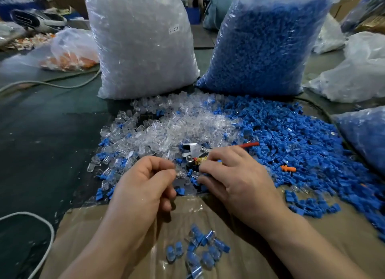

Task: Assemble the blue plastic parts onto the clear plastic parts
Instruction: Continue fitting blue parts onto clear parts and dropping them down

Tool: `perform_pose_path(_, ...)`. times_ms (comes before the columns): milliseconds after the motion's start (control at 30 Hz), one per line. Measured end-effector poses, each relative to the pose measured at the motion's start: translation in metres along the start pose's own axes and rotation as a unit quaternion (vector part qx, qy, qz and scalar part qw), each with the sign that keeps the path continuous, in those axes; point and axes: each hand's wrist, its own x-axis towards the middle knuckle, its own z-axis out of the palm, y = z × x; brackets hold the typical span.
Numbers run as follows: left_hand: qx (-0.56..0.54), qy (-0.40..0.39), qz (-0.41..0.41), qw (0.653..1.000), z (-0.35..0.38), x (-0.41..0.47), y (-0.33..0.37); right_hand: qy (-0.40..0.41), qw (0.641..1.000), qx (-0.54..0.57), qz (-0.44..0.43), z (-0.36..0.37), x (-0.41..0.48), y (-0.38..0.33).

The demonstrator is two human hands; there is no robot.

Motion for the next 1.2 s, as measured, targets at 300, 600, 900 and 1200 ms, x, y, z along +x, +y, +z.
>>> perform_pose_path(300,-0.021,0.000,0.001,1.000,0.000,0.002,-0.001,0.172,0.952,0.210,0.140,-0.020,0.002,0.006)
perform_pose_path(600,-0.013,-0.008,0.016,1.000,0.007,-0.002,-0.004,-0.046,0.899,0.340,0.272,-0.024,0.000,-0.027)
perform_pose_path(900,-0.016,-0.008,0.010,1.000,0.007,0.004,-0.013,-0.064,0.943,0.267,0.190,-0.024,-0.002,-0.033)
perform_pose_path(1200,0.024,-0.037,0.059,0.997,0.008,0.002,-0.013,-0.088,0.962,0.218,0.136,-0.022,-0.002,-0.031)
